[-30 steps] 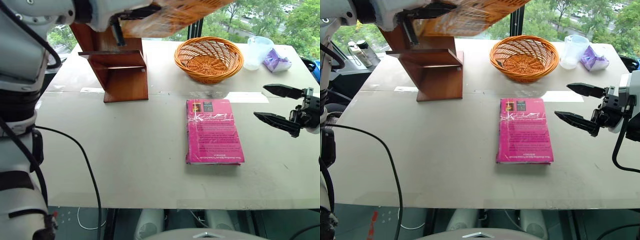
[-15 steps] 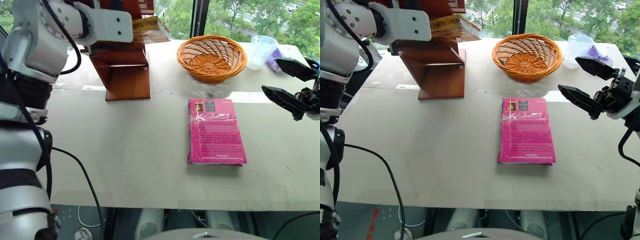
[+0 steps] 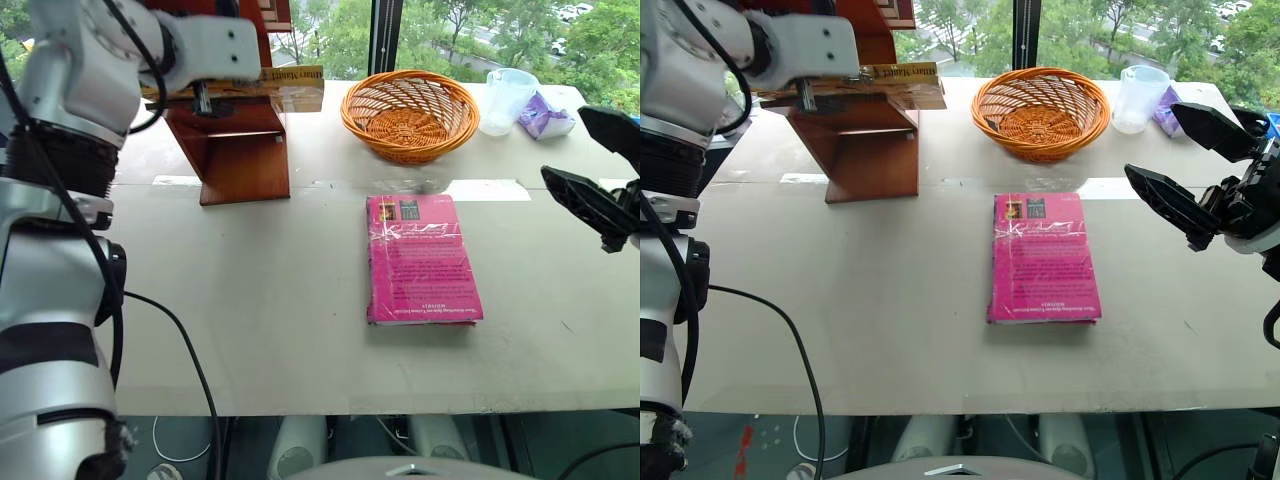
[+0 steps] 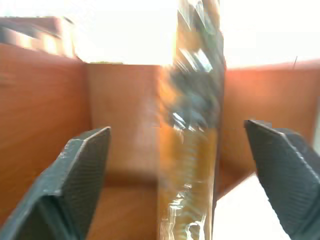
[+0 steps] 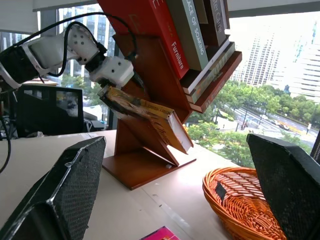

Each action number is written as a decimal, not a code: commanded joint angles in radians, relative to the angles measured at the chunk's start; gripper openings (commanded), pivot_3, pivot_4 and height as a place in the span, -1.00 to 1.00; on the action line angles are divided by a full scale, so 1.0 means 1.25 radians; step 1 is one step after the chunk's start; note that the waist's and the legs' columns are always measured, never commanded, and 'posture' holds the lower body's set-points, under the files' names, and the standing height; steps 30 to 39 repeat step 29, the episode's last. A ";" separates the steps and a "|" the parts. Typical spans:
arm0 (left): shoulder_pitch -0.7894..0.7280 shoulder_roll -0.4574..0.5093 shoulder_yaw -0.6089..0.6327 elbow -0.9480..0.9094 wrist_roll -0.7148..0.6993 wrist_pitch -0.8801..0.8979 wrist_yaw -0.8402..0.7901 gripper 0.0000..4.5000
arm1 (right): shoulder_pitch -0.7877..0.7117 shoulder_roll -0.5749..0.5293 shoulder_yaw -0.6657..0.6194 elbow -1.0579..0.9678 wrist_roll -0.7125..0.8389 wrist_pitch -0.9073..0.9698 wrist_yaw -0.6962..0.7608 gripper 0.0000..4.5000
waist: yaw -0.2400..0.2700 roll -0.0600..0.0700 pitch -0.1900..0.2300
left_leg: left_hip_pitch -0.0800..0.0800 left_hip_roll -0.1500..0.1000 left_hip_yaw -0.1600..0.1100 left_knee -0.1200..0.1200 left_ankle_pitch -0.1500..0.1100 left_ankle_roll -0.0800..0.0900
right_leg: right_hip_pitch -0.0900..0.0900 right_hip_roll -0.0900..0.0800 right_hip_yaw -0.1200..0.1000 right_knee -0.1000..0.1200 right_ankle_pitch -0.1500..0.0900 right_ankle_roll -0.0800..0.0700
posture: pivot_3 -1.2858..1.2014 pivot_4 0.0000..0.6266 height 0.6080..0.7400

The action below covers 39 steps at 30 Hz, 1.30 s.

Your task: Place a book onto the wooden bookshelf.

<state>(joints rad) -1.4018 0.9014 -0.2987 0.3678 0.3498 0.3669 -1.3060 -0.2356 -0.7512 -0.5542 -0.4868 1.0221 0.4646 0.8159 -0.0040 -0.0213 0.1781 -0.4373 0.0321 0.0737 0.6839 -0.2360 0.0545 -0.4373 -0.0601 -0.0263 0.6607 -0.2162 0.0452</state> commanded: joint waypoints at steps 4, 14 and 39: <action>0.097 0.074 0.257 -0.343 -0.290 0.352 -0.127 0.83 | 0.032 -0.021 -0.030 -0.034 0.040 0.015 -0.017 1.00 | -0.006 0.000 0.000 | -0.001 -0.001 0.000 0.000 -0.001 0.000 | 0.000 -0.001 0.000 -0.001 -0.001 0.002 | 0.03 -0.52 0.90; 0.542 -0.298 0.378 -0.796 -0.524 0.608 0.212 0.83 | 0.156 -0.080 -0.041 0.001 -0.037 0.051 0.008 1.00 | 0.012 -0.001 0.000 | 0.014 -0.003 -0.003 0.002 -0.003 0.005 | 0.016 -0.003 0.001 -0.001 -0.005 0.002 | 0.03 -0.52 0.90; 1.098 -0.157 0.489 -0.751 -0.601 0.374 0.226 0.83 | 0.545 -0.084 -0.171 0.089 -0.277 -0.047 0.170 1.00 | 0.014 0.001 -0.001 | 0.017 -0.004 -0.002 -0.002 -0.004 0.006 | 0.017 -0.009 0.004 -0.004 -0.005 0.001 | 0.03 -0.52 0.90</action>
